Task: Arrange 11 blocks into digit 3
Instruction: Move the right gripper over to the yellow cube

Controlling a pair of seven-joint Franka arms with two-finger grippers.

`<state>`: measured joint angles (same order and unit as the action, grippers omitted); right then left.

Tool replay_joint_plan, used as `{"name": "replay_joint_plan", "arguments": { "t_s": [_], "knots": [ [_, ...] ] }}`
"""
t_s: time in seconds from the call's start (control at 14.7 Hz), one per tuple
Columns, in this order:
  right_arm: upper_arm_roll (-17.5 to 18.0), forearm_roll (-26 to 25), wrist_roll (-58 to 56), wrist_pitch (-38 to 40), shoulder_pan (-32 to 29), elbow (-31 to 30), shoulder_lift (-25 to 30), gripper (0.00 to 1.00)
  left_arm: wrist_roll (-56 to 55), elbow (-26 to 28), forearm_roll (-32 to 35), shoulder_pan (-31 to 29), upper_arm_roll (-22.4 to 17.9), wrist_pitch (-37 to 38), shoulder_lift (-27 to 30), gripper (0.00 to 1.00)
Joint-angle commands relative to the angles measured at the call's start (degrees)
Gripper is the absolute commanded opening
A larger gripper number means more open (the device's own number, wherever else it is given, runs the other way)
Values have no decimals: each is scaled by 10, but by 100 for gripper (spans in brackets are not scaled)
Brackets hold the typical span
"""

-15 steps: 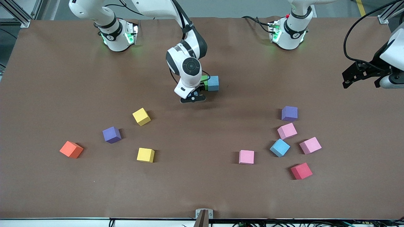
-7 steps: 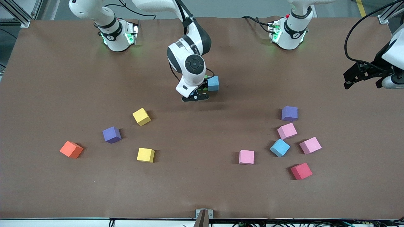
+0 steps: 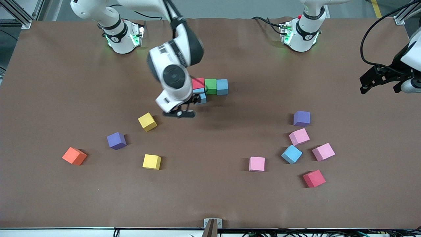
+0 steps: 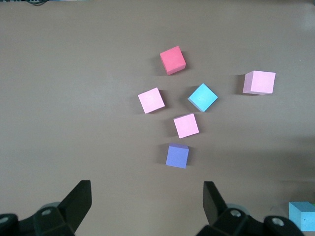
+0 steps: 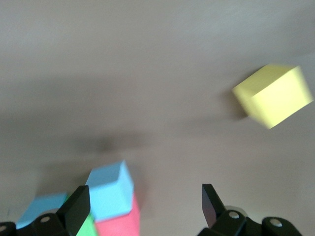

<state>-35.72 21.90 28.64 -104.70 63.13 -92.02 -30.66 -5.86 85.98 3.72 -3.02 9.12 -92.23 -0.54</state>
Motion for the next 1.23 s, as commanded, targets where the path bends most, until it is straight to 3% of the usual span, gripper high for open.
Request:
{"name": "replay_joint_plan", "arguments": {
  "t_s": [0.0, 0.2, 0.48, 0.82, 1.16],
  "knots": [
    [6, -8, -3, -10, -75, 6, 5, 100, 9, 2, -9, -3, -1, -4, 4, 100],
    [4, -37, -78, -8, -135, 17, 2, 100, 10, 1, -9, -3, 0, -3, 6, 100],
    [6, -36, -91, -13, -194, 3, 1, 100, 9, -6, -10, 0, 1, -3, 5, 100],
    [30, -36, -373, -10, -216, -42, 4, 100, 10, -6, -10, -2, 1, 0, 6, 100],
    [77, -37, -438, -9, -216, -86, 31, 100, 10, -7, -11, -3, 0, 0, 5, 100]
  ]
}}
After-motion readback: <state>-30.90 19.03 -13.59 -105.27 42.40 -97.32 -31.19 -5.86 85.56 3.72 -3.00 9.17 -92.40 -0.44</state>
